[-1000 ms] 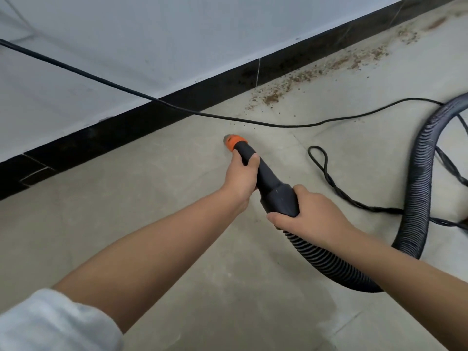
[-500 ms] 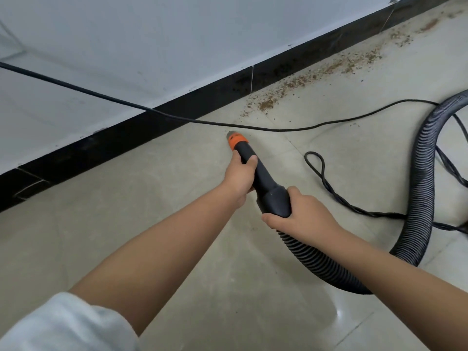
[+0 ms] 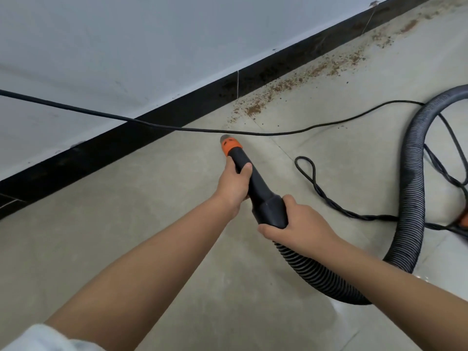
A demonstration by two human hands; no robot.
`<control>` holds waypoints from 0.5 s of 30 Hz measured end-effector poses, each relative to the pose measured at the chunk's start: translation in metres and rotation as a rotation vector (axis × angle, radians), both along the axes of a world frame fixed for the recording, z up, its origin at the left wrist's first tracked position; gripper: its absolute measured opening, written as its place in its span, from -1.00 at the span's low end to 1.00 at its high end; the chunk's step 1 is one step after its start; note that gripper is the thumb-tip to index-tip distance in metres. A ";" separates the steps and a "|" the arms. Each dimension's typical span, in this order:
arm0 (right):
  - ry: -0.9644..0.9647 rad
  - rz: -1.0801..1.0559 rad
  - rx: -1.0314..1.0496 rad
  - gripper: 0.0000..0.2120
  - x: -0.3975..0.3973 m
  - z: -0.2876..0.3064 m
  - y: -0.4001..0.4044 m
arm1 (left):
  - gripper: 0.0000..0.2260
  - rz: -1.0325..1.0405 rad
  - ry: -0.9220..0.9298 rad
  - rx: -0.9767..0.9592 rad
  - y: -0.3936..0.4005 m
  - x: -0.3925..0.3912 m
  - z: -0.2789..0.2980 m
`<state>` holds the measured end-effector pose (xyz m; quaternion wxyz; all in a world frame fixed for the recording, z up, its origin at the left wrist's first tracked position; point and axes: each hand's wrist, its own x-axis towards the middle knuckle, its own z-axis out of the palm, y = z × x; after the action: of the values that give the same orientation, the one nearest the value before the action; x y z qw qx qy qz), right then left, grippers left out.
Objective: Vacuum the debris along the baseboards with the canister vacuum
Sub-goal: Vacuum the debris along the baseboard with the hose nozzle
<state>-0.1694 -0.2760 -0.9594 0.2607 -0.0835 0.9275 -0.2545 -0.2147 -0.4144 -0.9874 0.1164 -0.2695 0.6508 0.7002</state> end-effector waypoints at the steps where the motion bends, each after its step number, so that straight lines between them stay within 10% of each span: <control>1: -0.007 -0.001 0.014 -0.58 0.005 0.002 0.006 | -0.52 -0.006 0.001 -0.015 0.006 0.004 -0.005; 15: -0.008 0.030 -0.022 -0.58 0.000 -0.015 0.012 | -0.50 0.018 -0.007 -0.122 0.018 0.003 -0.016</control>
<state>-0.1697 -0.2637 -0.9740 0.2673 -0.0990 0.9223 -0.2611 -0.2115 -0.3968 -1.0038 0.0959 -0.2843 0.6894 0.6593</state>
